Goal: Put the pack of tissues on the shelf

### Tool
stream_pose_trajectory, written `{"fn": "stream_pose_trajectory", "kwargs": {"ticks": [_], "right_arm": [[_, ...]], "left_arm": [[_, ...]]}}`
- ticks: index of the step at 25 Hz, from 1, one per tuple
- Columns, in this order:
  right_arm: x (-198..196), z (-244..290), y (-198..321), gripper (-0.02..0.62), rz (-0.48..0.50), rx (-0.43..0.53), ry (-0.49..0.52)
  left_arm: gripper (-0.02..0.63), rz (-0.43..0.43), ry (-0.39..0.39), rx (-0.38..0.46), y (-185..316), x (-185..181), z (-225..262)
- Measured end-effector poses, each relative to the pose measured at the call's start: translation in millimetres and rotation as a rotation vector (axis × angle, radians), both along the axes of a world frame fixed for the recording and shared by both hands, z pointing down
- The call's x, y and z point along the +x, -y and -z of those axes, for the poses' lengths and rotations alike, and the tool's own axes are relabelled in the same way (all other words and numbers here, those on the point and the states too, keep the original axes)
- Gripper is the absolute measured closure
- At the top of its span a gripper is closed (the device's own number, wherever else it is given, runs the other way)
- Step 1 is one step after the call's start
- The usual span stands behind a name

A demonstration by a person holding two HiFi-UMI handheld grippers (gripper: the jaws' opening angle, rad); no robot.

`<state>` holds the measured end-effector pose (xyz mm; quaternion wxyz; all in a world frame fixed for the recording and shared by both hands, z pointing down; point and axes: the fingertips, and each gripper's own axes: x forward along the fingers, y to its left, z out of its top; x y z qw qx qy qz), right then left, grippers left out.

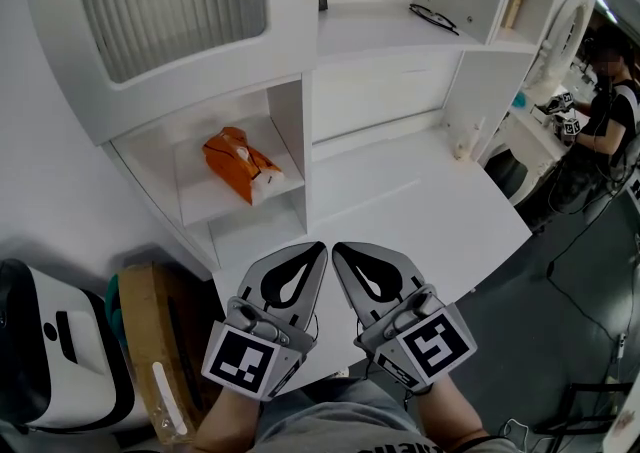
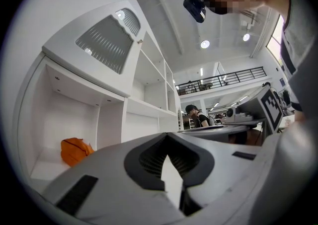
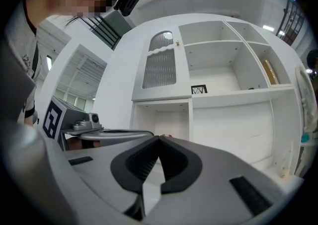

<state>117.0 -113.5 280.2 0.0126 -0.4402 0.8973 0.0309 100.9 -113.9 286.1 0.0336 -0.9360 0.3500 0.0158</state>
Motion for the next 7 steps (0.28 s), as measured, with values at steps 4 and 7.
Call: {"fn": "stream_pose_trajectory", "kwargs": {"ticks": [4,7], "right_arm": [[3.7,0.4,1.1,0.603,0.004,0.003,0.0],[6.4,0.1,2.3,0.603,0.007,0.005,-0.001]], "left_arm": [[0.575,0.014,-0.033,0.06,3.9,2.1,8.7],[0.575,0.023,-0.06,0.108,7.1,4.5,16.1]]}}
